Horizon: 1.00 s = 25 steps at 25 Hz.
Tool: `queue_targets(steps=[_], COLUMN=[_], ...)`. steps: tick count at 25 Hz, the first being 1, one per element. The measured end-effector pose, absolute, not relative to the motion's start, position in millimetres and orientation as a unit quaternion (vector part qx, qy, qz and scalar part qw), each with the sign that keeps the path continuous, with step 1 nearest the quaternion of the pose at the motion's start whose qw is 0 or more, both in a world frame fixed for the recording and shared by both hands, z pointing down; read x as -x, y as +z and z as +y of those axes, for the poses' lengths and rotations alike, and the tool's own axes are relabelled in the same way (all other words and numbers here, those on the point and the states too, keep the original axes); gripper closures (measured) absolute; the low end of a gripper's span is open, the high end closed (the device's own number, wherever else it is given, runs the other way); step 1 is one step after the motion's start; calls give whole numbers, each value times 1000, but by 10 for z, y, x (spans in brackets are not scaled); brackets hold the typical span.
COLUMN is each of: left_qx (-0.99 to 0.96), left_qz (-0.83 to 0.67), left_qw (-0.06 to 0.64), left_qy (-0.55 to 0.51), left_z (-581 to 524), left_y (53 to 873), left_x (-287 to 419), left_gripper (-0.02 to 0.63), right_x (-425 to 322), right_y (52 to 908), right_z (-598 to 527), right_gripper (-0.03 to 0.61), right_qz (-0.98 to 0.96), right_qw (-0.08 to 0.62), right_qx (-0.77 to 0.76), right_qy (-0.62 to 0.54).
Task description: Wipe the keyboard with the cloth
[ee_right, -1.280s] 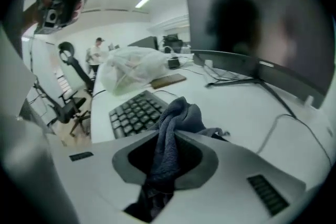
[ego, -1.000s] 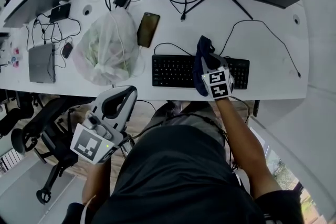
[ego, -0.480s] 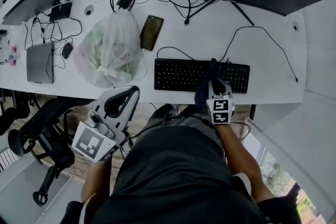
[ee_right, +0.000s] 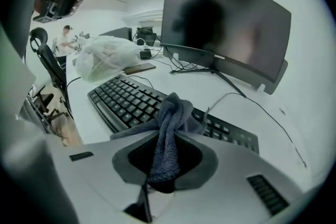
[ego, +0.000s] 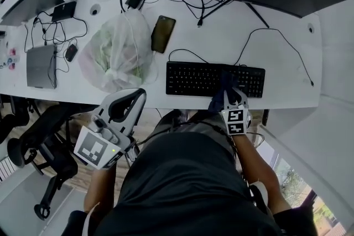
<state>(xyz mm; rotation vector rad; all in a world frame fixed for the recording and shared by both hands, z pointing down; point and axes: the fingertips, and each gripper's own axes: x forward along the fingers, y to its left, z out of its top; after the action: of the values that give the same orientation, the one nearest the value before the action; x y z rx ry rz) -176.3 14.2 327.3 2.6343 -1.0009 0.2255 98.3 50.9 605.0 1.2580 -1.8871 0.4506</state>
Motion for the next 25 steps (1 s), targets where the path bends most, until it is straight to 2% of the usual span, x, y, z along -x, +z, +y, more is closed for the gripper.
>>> queue_targets(steps=[4,6,11,13,16,18,23,25], left_qx=[-921,-921,-912,-911,-913,-916,-915,-915], left_qz=[-342,-339,-361,-367,-362,-355,-359,-359], left_qw=[169,176,179,176,179,173,174,176], left_qy=[76,78,76,73,66,63,61,62], left_z=[173,187,195,205,204,187,176,199], left_y=[3318,3271,3282,3322,3317,3282,3285,3303], left_x=[1753,1727,1946,2023,1993,1943,1950,1948], left_gripper=[611,611,611,611,611,611,611,611], right_x=[231,527,-516,-392,434,641,-287,-160], right_y=[6140,6135,6003,5983,6041,6070,6023,5992], right_z=[537,465,-362,-326,97,176,-435,-280], right_gripper=[520,520,520,521,523,523,523,529], right_qz=[-839,-861,-781,-785,-849,-863,-782,-794], right_qw=[405,410,415,413,393,398,390,381], right_qx=[-337,-275,-444,-445,-336,-296,-462,-445], right_qy=[135,126,145,125,111,99,155,164])
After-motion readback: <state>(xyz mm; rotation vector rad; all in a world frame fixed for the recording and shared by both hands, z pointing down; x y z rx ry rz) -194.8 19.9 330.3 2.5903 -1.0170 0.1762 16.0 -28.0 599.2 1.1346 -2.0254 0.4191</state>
